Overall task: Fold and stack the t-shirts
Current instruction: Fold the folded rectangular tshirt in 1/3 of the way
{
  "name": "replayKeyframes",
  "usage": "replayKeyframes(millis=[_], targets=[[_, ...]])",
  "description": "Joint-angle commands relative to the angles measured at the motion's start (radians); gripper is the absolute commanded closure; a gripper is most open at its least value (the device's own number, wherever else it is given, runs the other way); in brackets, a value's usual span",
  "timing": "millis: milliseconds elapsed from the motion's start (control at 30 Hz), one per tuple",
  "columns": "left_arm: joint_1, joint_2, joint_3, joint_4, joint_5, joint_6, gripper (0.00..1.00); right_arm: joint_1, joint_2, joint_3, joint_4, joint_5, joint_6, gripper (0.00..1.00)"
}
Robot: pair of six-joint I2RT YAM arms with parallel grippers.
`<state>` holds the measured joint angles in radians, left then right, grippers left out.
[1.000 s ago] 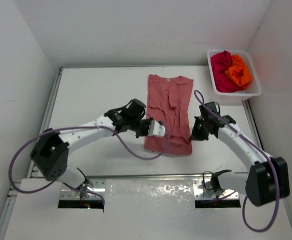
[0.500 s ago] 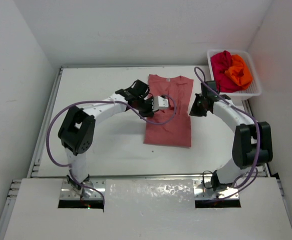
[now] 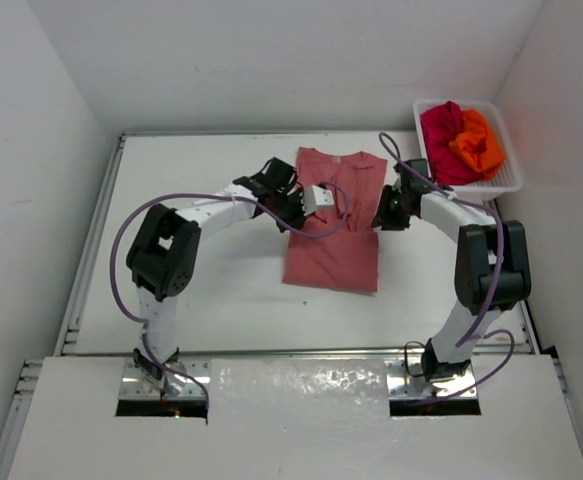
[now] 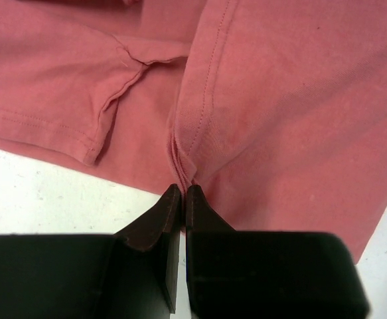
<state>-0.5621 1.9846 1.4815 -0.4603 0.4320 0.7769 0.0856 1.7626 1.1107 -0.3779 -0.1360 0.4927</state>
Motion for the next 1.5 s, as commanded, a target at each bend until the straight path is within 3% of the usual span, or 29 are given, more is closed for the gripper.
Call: replayKeyframes(millis=[0, 100, 133, 233, 267, 300, 333, 367, 433, 600, 800, 1033, 1067, 1167, 1200, 1233, 1400, 1433, 1467], targets=[[0.004, 0.014, 0.014, 0.032, -0.009, -0.017, 1.0, 0.0, -0.044, -0.043, 0.074, -0.048, -0.086, 0.66], [0.005, 0.066, 0.034, 0.043, -0.056, -0.085, 0.94, 0.0, -0.048, -0.066, 0.094, -0.068, -0.095, 0.63], [0.005, 0.085, 0.052, 0.026, -0.076, -0.106, 0.81, 0.0, -0.045, -0.066, 0.085, -0.073, -0.101, 0.63], [0.008, 0.157, 0.163, -0.078, -0.174, -0.154, 0.72, 0.0, -0.057, -0.089, 0.079, -0.067, -0.115, 0.79], [0.013, 0.166, 0.186, -0.107, -0.186, -0.148, 0.69, 0.0, -0.058, -0.094, 0.08, -0.056, -0.118, 0.8], [0.025, 0.168, 0.2, -0.13, -0.185, -0.134, 0.66, 0.0, -0.058, -0.091, 0.068, -0.051, -0.12, 0.76], [0.03, 0.163, 0.197, -0.132, -0.182, -0.13, 0.51, -0.001, -0.054, -0.086, 0.063, -0.05, -0.123, 0.68], [0.033, 0.155, 0.189, -0.129, -0.173, -0.122, 0.47, 0.0, -0.048, -0.08, 0.065, -0.059, -0.126, 0.62], [0.031, 0.143, 0.178, -0.126, -0.156, -0.104, 0.47, 0.0, -0.017, -0.078, 0.076, -0.085, -0.121, 0.57], [0.031, 0.143, 0.186, -0.144, -0.15, -0.117, 0.47, 0.0, 0.0, -0.092, 0.105, -0.047, -0.12, 0.62], [0.033, 0.132, 0.134, -0.12, -0.187, -0.122, 0.48, 0.002, 0.041, -0.075, 0.146, -0.048, -0.12, 0.98], [0.033, 0.108, 0.149, -0.118, -0.194, -0.143, 0.47, -0.001, 0.077, -0.034, 0.165, -0.017, -0.141, 1.0], [0.034, 0.09, 0.164, -0.124, -0.194, -0.145, 0.46, -0.001, 0.083, -0.026, 0.156, -0.023, -0.147, 0.94], [0.039, 0.037, 0.192, -0.135, -0.188, -0.137, 0.22, -0.001, 0.068, 0.026, 0.1, -0.01, -0.177, 0.5], [0.041, 0.022, 0.209, -0.136, -0.185, -0.13, 0.14, -0.001, 0.058, 0.04, 0.083, 0.008, -0.178, 0.46], [0.042, -0.009, 0.217, -0.136, -0.188, -0.116, 0.01, -0.003, 0.048, 0.061, 0.073, 0.033, -0.181, 0.44], [0.074, -0.118, 0.235, -0.136, -0.164, -0.064, 0.0, -0.029, -0.078, 0.078, -0.08, 0.049, -0.168, 0.4], [0.076, -0.142, 0.212, -0.152, -0.11, -0.029, 0.0, -0.029, -0.107, 0.037, -0.096, 0.044, -0.16, 0.41], [0.071, -0.203, 0.183, -0.197, -0.072, 0.087, 0.07, -0.03, -0.135, 0.006, -0.111, 0.008, -0.132, 0.41]])
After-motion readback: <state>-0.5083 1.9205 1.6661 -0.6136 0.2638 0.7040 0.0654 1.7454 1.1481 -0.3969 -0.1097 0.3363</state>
